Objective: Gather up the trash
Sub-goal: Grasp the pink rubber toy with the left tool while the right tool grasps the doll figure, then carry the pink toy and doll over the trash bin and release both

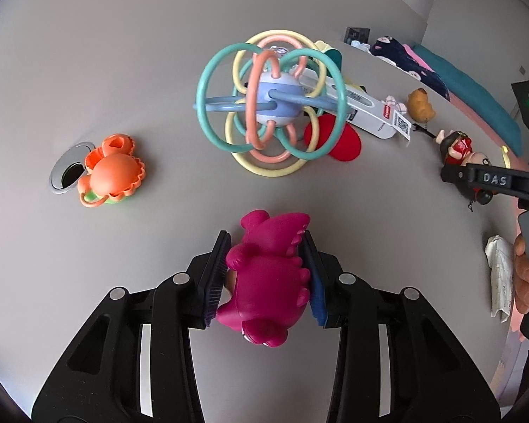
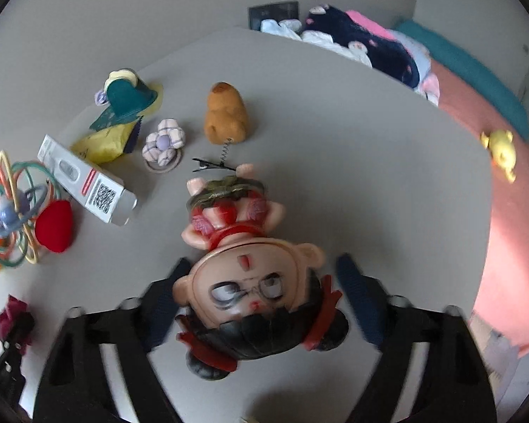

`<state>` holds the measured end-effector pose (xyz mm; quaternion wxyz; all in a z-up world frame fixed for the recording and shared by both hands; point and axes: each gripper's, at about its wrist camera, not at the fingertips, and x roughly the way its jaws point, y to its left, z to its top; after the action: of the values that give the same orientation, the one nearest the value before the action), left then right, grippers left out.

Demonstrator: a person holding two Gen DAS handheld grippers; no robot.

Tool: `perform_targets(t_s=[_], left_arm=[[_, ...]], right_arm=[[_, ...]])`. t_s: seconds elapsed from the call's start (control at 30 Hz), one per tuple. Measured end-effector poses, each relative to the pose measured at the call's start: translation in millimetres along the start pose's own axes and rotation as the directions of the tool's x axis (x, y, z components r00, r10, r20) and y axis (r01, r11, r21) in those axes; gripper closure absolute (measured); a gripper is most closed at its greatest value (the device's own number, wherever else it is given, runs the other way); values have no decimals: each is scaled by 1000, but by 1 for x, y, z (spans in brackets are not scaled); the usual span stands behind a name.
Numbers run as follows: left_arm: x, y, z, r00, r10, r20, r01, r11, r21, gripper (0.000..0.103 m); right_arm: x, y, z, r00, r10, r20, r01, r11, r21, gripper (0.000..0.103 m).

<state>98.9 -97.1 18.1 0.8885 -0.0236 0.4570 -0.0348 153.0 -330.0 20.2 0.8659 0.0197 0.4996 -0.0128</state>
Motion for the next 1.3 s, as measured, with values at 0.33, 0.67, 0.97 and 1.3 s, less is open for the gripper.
perform_targets(t_s=[0.33,0.67,0.97,1.3], left_arm=[[-22,0,-7,999,-10,35,9,1000,14,64],[-39,-15,-11,998,-34,55,33,999,18,64],[-61,-48,-12,994,-70,85,65,995,70,64],[-86,-142,-24,973,-212,86,193,962,195,64]], right_arm=[[-26,-15,-6,997,62,52,-66,995,72,28],[-47,-39,-24,985,165,48,-171,970,171,28],[-88,-68,-43,973,189,136,-215,952,216,28],[-141,-143,-88,970,125,208,-182,942,283,28]])
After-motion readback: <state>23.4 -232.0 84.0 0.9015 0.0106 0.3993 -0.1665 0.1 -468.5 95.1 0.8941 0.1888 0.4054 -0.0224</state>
